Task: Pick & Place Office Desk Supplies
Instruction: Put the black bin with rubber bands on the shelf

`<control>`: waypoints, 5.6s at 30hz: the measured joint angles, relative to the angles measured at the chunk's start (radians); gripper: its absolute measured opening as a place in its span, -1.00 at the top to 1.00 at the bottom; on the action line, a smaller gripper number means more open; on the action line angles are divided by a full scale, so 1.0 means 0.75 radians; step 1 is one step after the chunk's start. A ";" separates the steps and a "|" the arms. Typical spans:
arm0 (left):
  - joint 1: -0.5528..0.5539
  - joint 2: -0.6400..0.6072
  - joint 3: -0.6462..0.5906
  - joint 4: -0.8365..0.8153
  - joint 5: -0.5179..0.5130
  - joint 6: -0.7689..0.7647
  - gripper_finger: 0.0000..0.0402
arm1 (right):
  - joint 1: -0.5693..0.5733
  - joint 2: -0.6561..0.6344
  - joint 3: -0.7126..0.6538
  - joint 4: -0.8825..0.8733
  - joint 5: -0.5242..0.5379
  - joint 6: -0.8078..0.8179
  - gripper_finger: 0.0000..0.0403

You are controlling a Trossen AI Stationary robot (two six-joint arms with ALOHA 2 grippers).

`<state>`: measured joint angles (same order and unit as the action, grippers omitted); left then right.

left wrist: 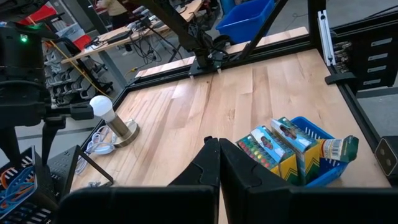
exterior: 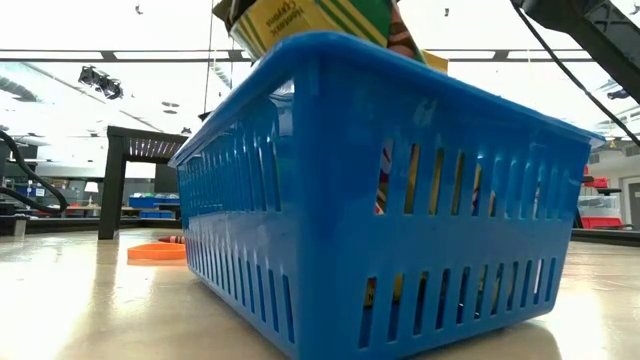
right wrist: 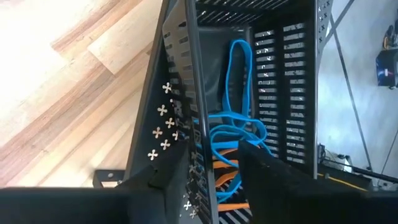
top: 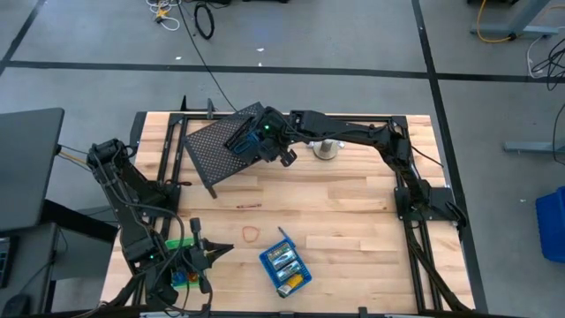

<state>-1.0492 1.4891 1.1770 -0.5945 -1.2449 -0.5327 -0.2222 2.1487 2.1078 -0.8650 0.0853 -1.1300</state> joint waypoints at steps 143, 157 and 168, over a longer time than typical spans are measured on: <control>1.780 -0.997 -1.089 0.754 1.063 0.389 1.00 | -0.162 -0.514 -1.437 1.793 0.020 1.097 1.00; 1.792 -0.791 -1.089 1.011 1.292 0.396 1.00 | -0.110 -0.572 -1.441 1.789 0.100 1.077 1.00; 1.792 -0.665 -1.089 1.131 1.342 0.396 1.00 | -0.055 -0.670 -1.441 1.507 0.272 1.150 1.00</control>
<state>0.2947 0.9902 0.3603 0.2539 -0.2383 -0.2360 -0.2638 1.6463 1.0271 0.2652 0.2894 -0.2678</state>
